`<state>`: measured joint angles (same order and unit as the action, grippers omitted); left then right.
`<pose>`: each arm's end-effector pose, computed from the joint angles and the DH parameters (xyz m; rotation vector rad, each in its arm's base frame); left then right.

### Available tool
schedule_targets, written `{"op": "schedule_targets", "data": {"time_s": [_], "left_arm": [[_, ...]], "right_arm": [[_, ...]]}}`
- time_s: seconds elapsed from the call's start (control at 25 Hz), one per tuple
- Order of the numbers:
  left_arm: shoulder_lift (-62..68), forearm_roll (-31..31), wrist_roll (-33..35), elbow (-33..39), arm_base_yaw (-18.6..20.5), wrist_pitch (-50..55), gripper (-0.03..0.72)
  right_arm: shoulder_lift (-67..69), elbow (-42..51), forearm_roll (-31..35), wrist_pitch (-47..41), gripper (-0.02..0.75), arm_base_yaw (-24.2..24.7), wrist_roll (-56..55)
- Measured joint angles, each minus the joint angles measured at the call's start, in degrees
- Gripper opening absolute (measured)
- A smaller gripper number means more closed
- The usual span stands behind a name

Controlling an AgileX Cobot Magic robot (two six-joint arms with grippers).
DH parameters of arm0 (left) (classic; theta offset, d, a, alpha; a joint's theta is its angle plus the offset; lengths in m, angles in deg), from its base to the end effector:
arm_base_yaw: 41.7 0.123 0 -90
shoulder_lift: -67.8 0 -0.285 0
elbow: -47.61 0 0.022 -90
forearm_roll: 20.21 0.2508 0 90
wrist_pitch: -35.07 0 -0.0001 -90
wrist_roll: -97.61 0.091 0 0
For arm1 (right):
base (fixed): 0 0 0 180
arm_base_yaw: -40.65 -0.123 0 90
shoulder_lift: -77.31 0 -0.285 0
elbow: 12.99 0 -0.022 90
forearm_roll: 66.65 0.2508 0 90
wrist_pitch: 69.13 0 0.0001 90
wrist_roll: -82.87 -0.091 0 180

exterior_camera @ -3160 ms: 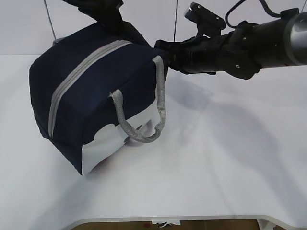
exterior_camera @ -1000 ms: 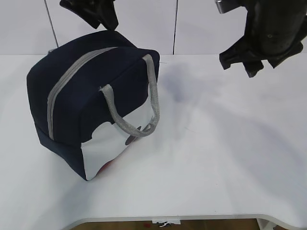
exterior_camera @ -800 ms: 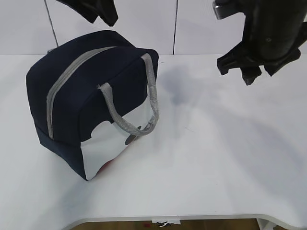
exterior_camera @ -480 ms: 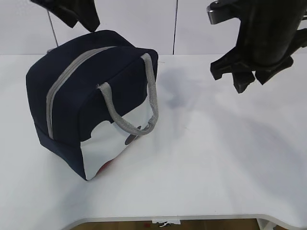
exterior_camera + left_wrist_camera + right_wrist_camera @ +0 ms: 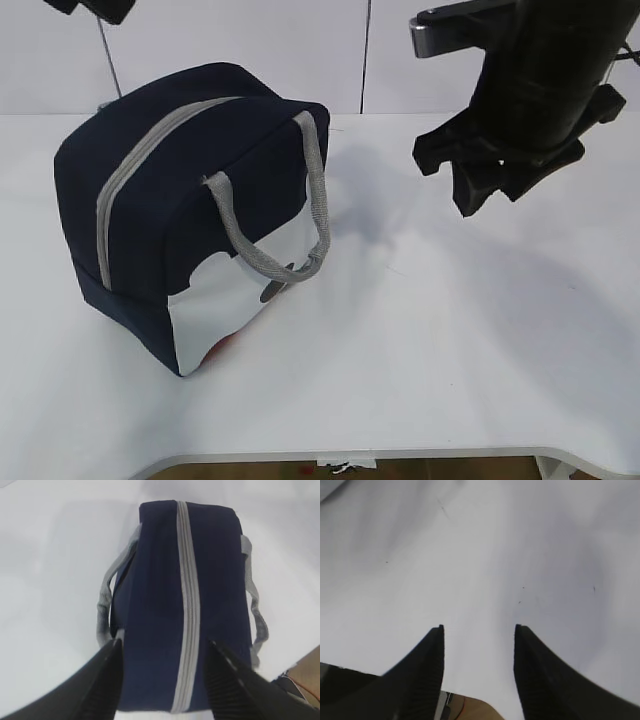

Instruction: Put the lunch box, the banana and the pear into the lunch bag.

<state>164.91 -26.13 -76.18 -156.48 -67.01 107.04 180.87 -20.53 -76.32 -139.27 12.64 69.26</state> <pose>0.2861 -0.1452 0.4259 0.6897 2.4486 -0.2691 0.3072 0.1471 0.3085 -0.4120 2.8263 -0.0985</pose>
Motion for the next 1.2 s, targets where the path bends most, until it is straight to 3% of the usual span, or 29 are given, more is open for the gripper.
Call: {"op": "schedule_targets", "data": {"time_s": [0.44, 1.2], "left_arm": [[-13.5, 0.1, -1.2, 13.0, 0.0, 0.2, 0.401], [-40.3, -1.5, -1.3, 29.7, 0.0, 0.6, 0.4]], "right_arm": [[-7.6, 0.0, 9.7, -0.3, 0.362, 0.0, 3.8], [-26.1, 2.0, 11.4, -1.7, 0.362, 0.0, 4.4]]}}
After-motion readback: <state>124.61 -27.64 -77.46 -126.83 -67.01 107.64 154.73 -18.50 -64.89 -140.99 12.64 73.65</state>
